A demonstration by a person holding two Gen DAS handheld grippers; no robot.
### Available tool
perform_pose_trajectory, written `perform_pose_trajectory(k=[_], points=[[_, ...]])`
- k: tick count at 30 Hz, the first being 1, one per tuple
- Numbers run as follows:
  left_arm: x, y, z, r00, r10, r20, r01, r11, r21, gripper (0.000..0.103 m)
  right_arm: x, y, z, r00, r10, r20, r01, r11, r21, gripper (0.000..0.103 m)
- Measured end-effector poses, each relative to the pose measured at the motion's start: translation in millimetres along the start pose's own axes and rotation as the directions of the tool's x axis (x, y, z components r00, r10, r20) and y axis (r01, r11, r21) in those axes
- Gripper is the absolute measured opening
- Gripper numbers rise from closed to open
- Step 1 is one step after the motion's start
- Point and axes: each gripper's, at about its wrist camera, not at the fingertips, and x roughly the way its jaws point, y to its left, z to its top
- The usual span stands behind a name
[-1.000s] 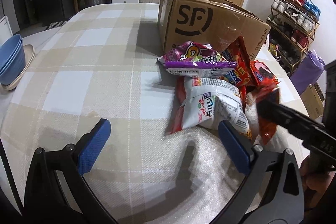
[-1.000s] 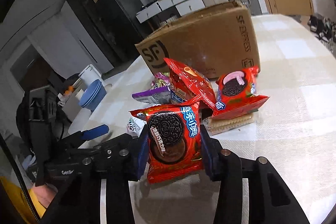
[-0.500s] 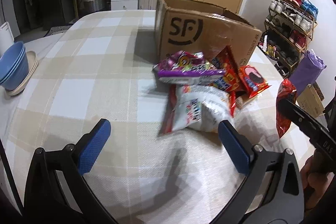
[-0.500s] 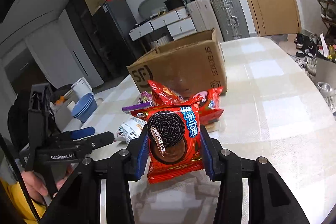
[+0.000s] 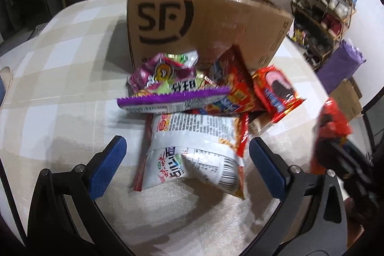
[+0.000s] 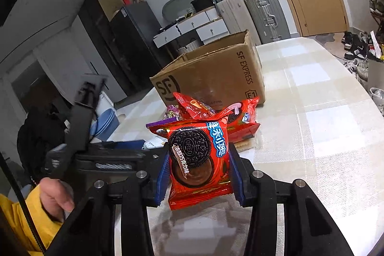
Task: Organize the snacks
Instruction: 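Grasp the white chip bag with the left gripper while the right holds the Oreo packet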
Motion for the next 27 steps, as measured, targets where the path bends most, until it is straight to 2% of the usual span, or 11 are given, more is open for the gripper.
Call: perform_pose_trajectory(k=[2, 4, 8, 11, 20, 23, 27], points=[[8, 3, 1, 0.999, 0.002, -0.034, -0.002, 1.000, -0.007, 0.100, -1, -4, 0, 1.000, 0.009, 0.004, -0.009, 1.000, 0.016, 0.044], [7, 9, 0, 0.999, -0.043, -0.026, 0.042, 0.998, -0.042, 0.095, -1, -7, 0, 1.000, 0.011, 0.004, -0.011, 1.000, 0.029, 0.044], [-4, 5, 1, 0.996, -0.088, -0.025, 0.087, 0.996, -0.006, 0.065, -1, -10, 1, 1.000, 0.012, 0.000, -0.012, 0.999, 0.040, 0.044], [-14, 4, 0, 0.997, -0.075, -0.019, 0.075, 0.997, -0.003, 0.059, -1, -9, 1, 1.000, 0.004, 0.003, -0.004, 0.999, 0.034, 0.044], [-58, 10, -7, 0.993, -0.114, 0.003, 0.114, 0.993, -0.006, 0.055, -2, -3, 0, 0.999, -0.031, 0.018, 0.030, 0.999, 0.013, 0.044], [-83, 15, -8, 0.992, -0.124, 0.030, 0.125, 0.992, -0.013, 0.055, -6, 8, -2, 0.998, -0.057, 0.034, 0.058, 0.998, -0.032, 0.044], [-121, 14, -17, 0.989, -0.125, 0.073, 0.126, 0.992, -0.003, 0.055, -11, 23, -8, 0.999, -0.043, 0.020, 0.044, 0.998, -0.046, 0.044]])
